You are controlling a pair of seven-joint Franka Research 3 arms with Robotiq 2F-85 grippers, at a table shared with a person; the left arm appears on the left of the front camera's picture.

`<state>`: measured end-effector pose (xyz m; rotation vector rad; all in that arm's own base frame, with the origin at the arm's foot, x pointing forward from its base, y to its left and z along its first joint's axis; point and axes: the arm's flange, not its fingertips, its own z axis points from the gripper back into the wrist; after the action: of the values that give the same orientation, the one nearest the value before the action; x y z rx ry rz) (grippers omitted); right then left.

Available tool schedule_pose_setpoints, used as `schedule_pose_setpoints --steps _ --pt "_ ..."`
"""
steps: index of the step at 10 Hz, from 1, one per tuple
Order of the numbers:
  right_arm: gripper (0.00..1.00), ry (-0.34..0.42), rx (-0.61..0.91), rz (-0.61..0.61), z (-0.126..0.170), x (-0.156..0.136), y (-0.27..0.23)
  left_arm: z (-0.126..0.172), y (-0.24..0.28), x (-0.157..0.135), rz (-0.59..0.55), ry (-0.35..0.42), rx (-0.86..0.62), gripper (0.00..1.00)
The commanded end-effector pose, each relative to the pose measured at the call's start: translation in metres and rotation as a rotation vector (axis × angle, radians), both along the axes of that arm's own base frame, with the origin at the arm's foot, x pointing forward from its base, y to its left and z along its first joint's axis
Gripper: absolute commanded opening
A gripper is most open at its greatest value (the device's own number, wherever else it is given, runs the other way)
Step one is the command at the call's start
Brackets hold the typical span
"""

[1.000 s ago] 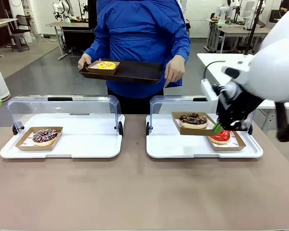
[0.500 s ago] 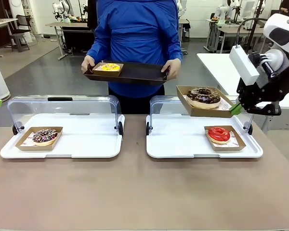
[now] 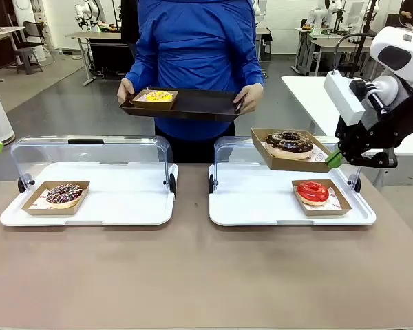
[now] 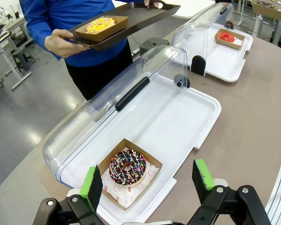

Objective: Provide the desired donut to the person.
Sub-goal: Place the picked Paper togo box onto the Handle tray extended by the person.

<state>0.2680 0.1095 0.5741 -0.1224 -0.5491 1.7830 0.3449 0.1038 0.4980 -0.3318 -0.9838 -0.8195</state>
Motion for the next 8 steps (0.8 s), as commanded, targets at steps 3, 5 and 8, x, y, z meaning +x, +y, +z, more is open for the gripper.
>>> schedule_pose_setpoints --steps 3,5,8 --pt "0.00 -0.003 -0.003 -0.007 -0.0015 0.0020 0.0009 -0.0006 0.0012 -0.0005 0.000 -0.002 -0.008 1.00" --pt "0.00 -0.003 -0.003 -0.007 -0.0015 0.0020 0.0009 -0.0006 0.0012 -0.0005 0.000 -0.002 -0.008 1.00" --pt "0.00 -0.003 -0.003 -0.007 -0.0015 0.0020 0.0009 -0.0006 0.0012 -0.0005 0.000 -0.002 -0.008 1.00"
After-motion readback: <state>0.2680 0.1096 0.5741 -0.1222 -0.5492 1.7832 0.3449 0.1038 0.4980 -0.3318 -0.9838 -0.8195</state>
